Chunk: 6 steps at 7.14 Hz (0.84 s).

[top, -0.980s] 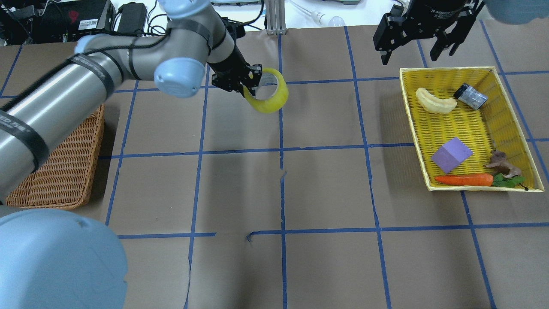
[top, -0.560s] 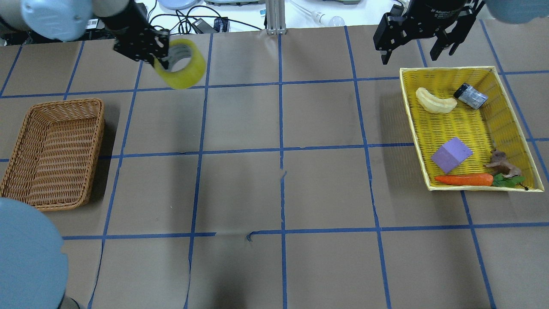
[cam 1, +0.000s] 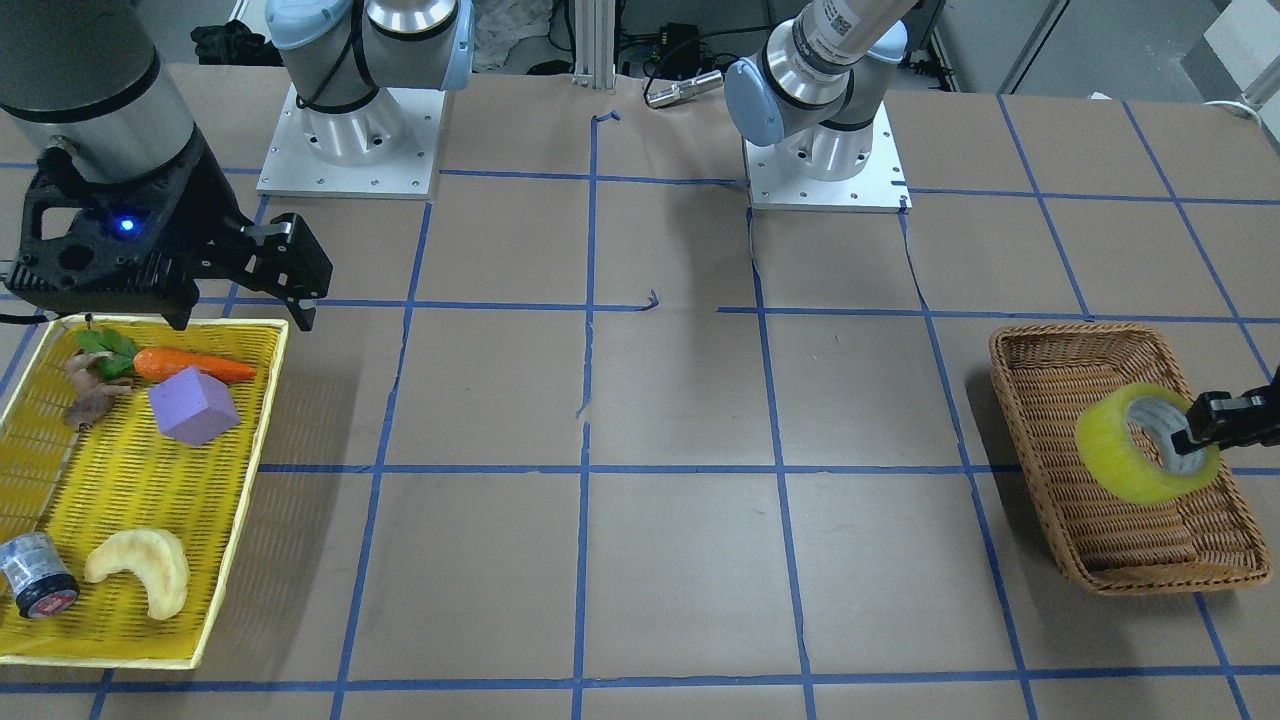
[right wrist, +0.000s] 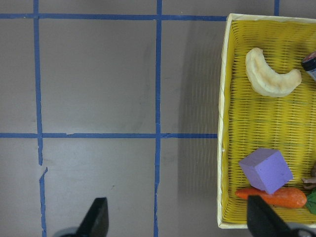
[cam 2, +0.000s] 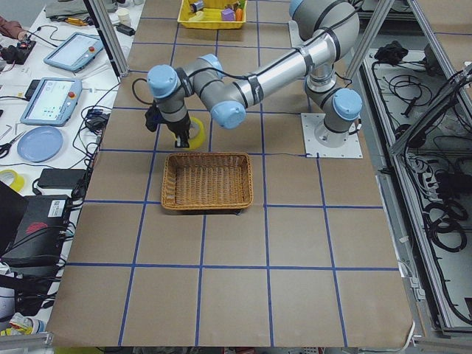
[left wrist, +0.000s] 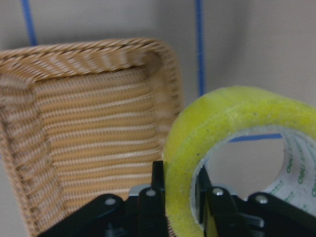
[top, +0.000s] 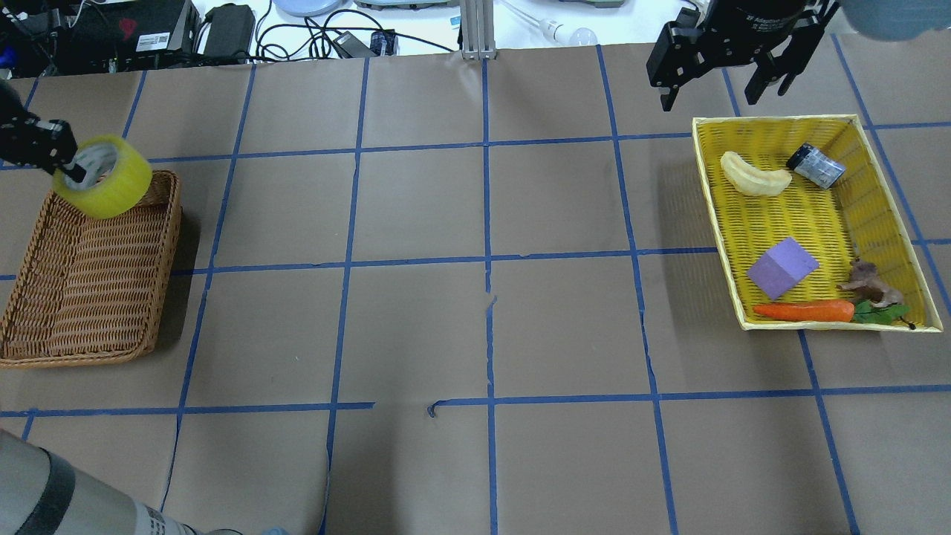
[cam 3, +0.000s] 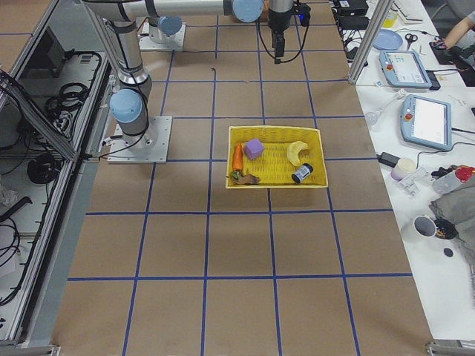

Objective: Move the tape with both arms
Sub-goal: 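Lower the tape roll into the wicker basket and open the left gripper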

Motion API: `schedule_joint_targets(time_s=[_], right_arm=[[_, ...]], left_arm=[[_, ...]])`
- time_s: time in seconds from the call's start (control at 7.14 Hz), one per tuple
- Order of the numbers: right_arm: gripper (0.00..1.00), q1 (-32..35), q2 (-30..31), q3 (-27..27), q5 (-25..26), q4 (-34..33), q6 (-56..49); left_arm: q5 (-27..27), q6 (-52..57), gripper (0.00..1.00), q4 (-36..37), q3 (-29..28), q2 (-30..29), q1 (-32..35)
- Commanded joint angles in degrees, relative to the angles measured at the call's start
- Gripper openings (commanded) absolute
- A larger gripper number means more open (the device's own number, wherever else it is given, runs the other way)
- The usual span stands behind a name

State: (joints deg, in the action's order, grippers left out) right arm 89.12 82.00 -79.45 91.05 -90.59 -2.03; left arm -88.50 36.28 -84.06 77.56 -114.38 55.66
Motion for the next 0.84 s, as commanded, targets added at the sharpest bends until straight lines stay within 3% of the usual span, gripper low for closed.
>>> schedule_joint_targets(time_s=[0.0, 0.14, 0.28, 0.42, 0.56, 0.7], right_arm=[[1.0, 0.0, 0.0, 0.0, 0.0, 0.0, 0.0], [1.0, 0.0, 0.0, 0.0, 0.0, 0.1, 0.0], [1.0, 0.0, 0.0, 0.0, 0.0, 0.1, 0.0], [1.0, 0.0, 0.0, 0.0, 0.0, 0.1, 0.0], [1.0, 0.0, 0.0, 0.0, 0.0, 0.0, 0.0], [1.0, 0.1, 0.0, 0.0, 0.0, 0.1, 0.0]], left_arm=[[-0.2, 2.5, 0.0, 8.7, 5.1, -4.0, -3.9], [-0.4, 1.9, 0.05, 12.3, 7.0, -4.6, -4.1], [-0.7, 2.0, 0.31, 12.5, 7.3, -5.1, -4.5], [-2.5, 1.2, 0.75, 12.5, 7.0, -5.1, -5.6], [-2.8, -2.5, 1.0, 11.8, 7.3, -3.9, -5.6], [-2.9, -3.8, 1.0, 9.3, 6.7, -2.1, -4.8]])
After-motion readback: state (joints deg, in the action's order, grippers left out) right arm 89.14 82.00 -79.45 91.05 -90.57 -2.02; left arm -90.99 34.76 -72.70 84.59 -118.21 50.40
